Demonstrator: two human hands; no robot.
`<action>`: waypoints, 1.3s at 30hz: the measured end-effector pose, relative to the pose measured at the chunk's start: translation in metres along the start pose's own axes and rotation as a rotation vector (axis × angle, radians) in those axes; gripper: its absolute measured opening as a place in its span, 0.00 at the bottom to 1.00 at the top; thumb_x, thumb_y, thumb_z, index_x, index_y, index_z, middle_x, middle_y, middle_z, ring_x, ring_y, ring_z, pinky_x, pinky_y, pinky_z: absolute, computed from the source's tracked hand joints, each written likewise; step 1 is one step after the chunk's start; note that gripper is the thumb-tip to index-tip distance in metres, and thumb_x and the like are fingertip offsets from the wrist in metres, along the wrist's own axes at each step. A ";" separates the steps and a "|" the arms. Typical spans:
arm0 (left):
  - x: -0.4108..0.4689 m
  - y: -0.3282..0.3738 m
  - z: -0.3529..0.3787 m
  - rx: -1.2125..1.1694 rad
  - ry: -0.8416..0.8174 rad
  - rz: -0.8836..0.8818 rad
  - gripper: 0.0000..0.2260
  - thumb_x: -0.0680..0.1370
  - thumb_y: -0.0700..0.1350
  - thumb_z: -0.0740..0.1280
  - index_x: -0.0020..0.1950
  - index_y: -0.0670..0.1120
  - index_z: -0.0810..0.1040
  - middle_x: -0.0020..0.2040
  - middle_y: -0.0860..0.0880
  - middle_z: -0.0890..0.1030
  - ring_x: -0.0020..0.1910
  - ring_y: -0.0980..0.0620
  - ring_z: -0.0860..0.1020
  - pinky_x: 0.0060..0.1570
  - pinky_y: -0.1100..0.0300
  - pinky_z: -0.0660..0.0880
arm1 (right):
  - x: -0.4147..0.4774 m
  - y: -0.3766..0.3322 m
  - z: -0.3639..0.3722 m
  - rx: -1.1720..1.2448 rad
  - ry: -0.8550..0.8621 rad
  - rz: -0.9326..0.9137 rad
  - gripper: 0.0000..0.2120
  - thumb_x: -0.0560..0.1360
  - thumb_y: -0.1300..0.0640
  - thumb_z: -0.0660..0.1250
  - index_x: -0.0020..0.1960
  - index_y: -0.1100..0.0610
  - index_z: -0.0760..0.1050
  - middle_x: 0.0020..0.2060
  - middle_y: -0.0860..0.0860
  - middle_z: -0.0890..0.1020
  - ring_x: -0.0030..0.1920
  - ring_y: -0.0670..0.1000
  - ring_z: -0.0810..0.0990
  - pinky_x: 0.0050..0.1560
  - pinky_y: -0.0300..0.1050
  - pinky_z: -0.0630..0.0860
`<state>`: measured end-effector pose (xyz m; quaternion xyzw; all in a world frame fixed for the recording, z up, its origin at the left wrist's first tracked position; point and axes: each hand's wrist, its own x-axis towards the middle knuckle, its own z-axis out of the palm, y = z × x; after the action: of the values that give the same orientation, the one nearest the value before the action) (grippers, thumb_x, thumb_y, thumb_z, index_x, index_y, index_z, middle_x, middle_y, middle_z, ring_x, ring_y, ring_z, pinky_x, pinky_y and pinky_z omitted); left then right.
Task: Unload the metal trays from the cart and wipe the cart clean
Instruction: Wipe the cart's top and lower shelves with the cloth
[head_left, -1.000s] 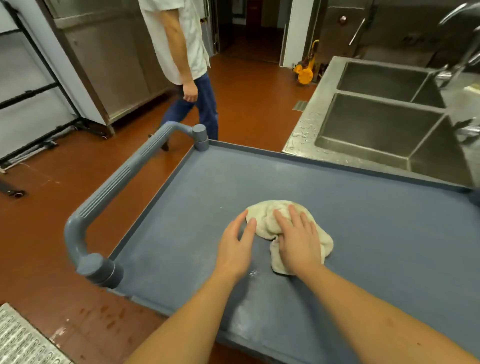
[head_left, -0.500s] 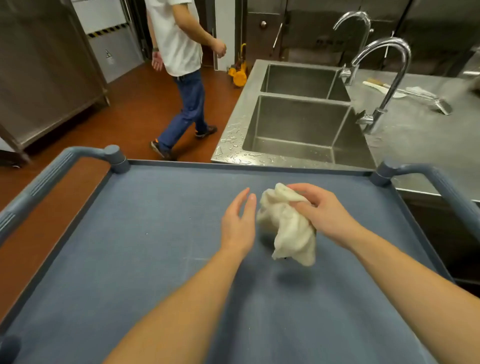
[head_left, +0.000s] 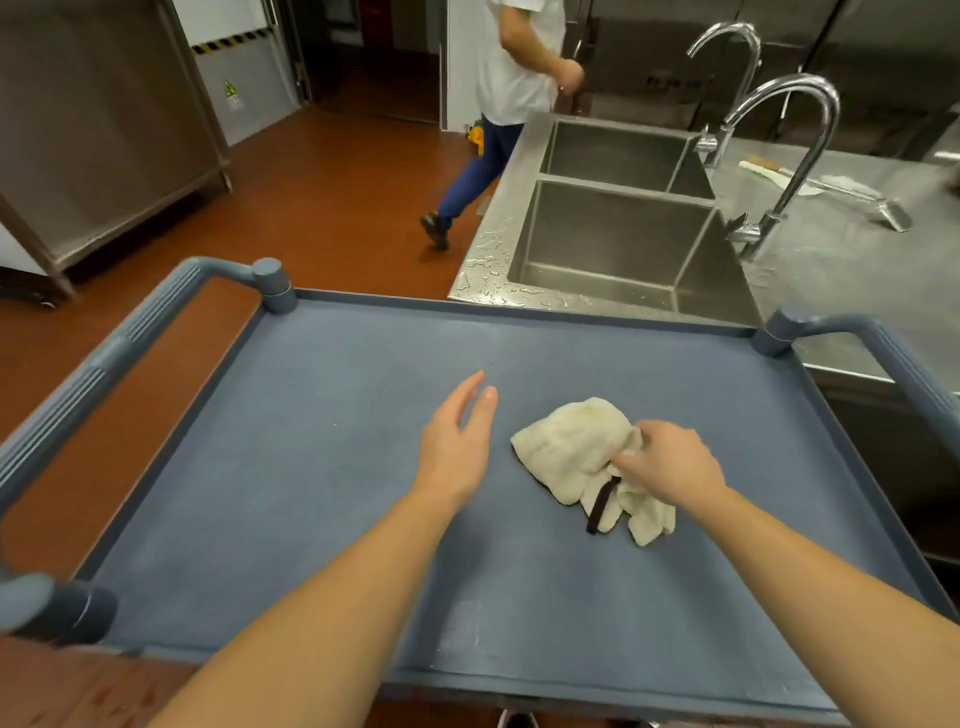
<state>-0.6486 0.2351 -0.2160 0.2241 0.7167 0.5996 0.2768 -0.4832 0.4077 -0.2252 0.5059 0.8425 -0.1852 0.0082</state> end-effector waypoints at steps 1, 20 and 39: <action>-0.002 0.000 -0.002 0.012 -0.008 0.002 0.17 0.80 0.56 0.60 0.69 0.58 0.71 0.65 0.61 0.72 0.64 0.64 0.68 0.61 0.66 0.62 | -0.002 0.000 -0.004 0.029 0.007 -0.017 0.11 0.73 0.44 0.64 0.37 0.51 0.75 0.32 0.47 0.79 0.36 0.51 0.78 0.34 0.46 0.75; -0.011 0.025 0.017 -0.063 -0.093 0.030 0.17 0.81 0.53 0.59 0.70 0.53 0.71 0.60 0.61 0.72 0.56 0.68 0.69 0.43 0.84 0.63 | -0.034 -0.056 -0.110 0.333 -0.161 -0.156 0.10 0.71 0.54 0.73 0.51 0.51 0.79 0.45 0.48 0.83 0.43 0.51 0.83 0.42 0.47 0.82; -0.007 0.000 -0.020 -0.014 -0.023 -0.029 0.17 0.81 0.54 0.59 0.70 0.54 0.71 0.60 0.62 0.71 0.57 0.68 0.68 0.53 0.77 0.61 | -0.005 -0.048 -0.006 -0.224 -0.259 -0.572 0.14 0.70 0.58 0.65 0.51 0.42 0.77 0.45 0.43 0.78 0.48 0.50 0.77 0.45 0.44 0.75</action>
<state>-0.6564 0.2158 -0.2124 0.2184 0.7123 0.5981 0.2953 -0.5210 0.3852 -0.2040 0.2169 0.9575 -0.1490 0.1184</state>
